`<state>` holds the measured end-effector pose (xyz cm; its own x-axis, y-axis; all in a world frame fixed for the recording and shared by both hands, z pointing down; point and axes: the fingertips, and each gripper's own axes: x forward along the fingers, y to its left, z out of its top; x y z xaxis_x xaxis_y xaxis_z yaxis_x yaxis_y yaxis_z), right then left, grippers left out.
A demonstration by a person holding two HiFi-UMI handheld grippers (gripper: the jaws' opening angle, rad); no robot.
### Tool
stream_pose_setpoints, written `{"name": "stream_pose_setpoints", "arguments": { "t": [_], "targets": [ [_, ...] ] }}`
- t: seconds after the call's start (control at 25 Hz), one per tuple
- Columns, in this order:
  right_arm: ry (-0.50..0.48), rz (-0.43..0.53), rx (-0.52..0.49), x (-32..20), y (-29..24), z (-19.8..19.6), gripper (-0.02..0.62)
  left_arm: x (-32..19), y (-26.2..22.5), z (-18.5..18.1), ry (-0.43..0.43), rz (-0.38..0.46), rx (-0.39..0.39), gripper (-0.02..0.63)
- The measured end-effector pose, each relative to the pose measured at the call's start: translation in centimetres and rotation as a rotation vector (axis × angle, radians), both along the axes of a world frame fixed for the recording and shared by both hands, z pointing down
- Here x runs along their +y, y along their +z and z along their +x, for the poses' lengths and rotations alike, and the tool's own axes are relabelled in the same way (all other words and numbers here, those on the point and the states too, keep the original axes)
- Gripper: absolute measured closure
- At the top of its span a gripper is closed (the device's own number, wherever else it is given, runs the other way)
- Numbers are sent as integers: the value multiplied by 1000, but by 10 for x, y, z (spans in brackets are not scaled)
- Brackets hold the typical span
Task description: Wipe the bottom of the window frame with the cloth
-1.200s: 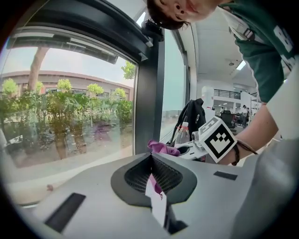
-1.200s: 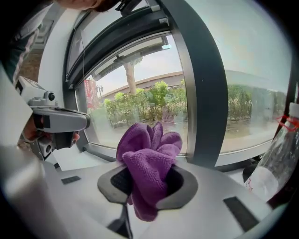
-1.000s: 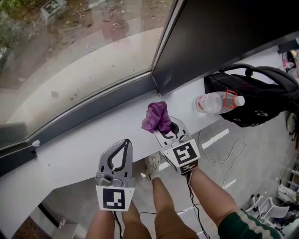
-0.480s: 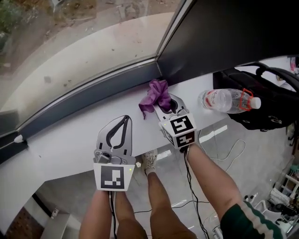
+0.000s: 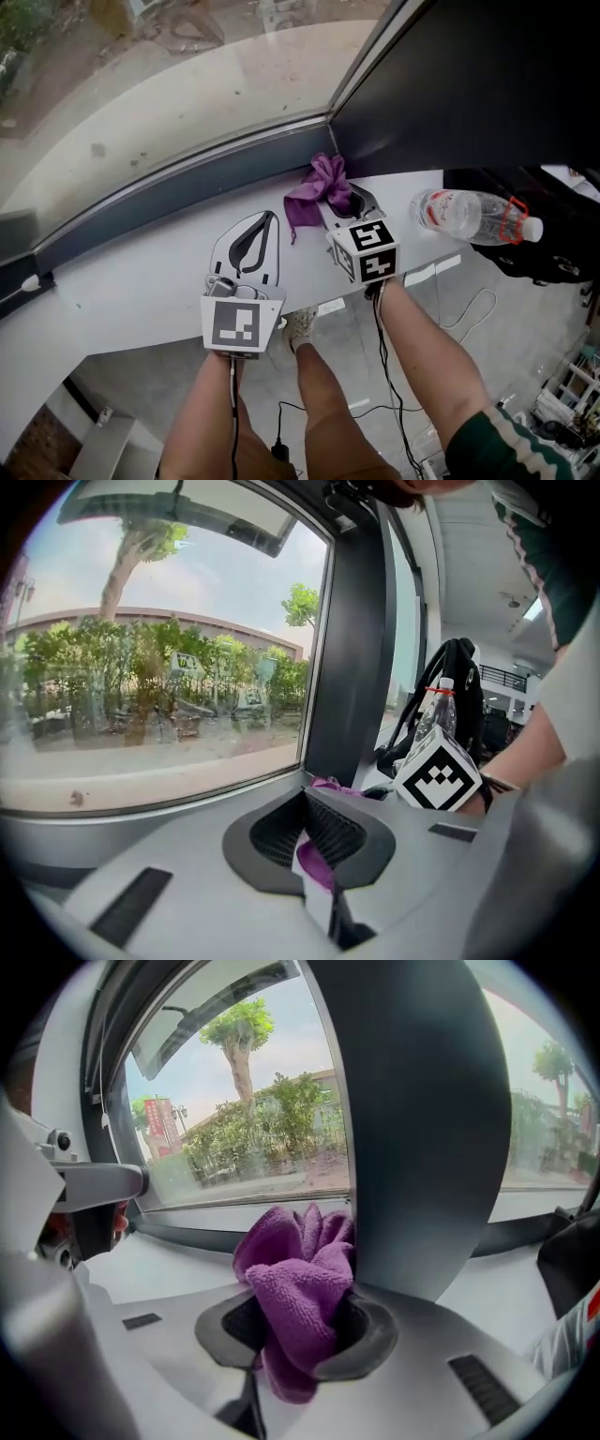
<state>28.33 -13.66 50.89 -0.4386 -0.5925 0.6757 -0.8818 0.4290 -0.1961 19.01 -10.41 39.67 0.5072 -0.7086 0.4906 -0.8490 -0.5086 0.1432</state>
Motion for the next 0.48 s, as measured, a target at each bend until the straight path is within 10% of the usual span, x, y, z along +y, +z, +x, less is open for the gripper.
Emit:
{"name": "stream_pose_setpoints", "arguments": {
  "t": [0.48],
  "targets": [
    [56, -28, 42, -4, 22, 4, 482, -11, 18, -15, -5, 26, -16, 597]
  ]
}}
